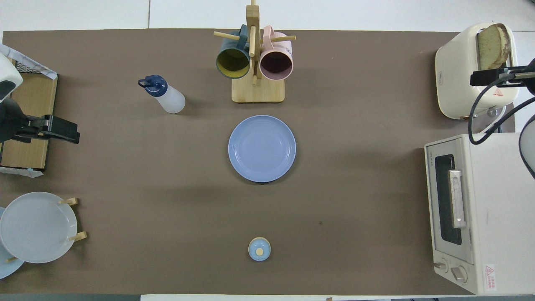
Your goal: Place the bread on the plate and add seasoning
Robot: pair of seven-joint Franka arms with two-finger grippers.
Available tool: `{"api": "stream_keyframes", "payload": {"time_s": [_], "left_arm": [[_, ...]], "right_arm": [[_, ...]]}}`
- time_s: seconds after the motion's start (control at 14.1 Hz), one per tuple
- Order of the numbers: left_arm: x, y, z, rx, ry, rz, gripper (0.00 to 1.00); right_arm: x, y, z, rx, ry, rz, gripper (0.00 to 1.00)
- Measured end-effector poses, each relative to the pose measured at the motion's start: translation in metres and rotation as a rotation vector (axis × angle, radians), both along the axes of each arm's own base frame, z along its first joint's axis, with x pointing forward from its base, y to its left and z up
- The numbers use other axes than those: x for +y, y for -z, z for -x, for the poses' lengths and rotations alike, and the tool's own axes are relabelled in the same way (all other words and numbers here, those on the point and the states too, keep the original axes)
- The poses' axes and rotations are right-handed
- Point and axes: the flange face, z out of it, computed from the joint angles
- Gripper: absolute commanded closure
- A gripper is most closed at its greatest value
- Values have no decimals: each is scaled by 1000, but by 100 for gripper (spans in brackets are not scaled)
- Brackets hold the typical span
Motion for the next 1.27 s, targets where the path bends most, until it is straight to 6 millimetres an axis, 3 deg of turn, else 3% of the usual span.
{"api": "stream_keyframes", "payload": {"time_s": [0.28, 0.49, 0.64, 0.85, 0.99, 1.13, 1.27], "left_arm": [[-12, 26, 4, -107, 19, 9, 0], [-34, 52, 16, -235, 21, 27, 0], [-41, 65, 27, -276, 30, 34, 0], [-52, 79, 37, -346, 46, 49, 0], [-61, 100, 44, -389, 16, 68, 0], [-64, 118, 48, -432, 2, 84, 0], [-66, 126, 50, -462, 2, 93, 0]], "right_arm": [[-35, 46, -25, -2, -19, 64, 1], [-44, 52, -26, 9, -23, 102, 2], [-51, 57, -29, 1, -42, 118, 9], [-55, 78, -43, -35, -58, 129, 9], [-58, 90, -49, -45, -60, 136, 10], [-65, 89, -49, -59, -52, 141, 11], [-74, 89, -48, -63, -44, 144, 18]]}}
